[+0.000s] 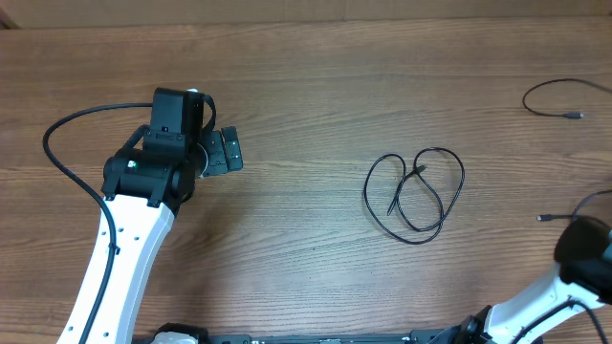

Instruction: Untangle cables

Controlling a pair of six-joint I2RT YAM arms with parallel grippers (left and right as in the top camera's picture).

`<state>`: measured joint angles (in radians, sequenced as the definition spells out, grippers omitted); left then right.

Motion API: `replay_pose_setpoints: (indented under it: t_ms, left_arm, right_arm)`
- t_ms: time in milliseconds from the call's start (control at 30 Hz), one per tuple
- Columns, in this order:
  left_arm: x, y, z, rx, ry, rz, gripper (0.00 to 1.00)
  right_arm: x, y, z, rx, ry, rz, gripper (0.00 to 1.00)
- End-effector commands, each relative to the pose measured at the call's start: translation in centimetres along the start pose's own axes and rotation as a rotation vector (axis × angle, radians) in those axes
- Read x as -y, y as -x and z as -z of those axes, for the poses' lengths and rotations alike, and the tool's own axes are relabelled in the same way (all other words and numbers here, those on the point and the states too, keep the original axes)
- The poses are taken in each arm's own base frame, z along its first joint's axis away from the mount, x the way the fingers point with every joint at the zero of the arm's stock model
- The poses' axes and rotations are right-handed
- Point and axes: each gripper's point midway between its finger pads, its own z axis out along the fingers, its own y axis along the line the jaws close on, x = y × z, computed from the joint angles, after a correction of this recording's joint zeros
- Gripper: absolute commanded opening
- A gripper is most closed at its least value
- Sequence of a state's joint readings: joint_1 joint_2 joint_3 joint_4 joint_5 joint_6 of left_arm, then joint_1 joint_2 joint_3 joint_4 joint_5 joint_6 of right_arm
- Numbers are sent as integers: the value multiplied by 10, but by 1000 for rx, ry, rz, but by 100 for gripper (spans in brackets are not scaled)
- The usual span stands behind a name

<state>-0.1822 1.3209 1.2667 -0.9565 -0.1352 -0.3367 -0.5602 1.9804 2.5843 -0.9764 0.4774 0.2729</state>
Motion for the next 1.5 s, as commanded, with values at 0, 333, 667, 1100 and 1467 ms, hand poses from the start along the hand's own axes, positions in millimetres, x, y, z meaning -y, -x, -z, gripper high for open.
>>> replay_pose_setpoints:
  t_ms: [0,333,667,1100,1467]
  left_arm:
    - [-3,3,2,11,9,-6,100]
    - [-3,3,2,11,9,-6,100]
    - [-3,3,2,11,9,-6,100]
    - [-3,4,2,11,9,-6,100]
    - [-3,4,2,11,9,-6,100]
  right_arm:
    - [17,-36,-30,-126,-30,-116,4]
    - [-10,-155,-79,-455,62,110,4]
    - [2,-291,-96,-811,66,232,23]
    - [-54,-291,-23,-917,333,306,100]
    - [-96,-264,139,-1050,619,383,100]
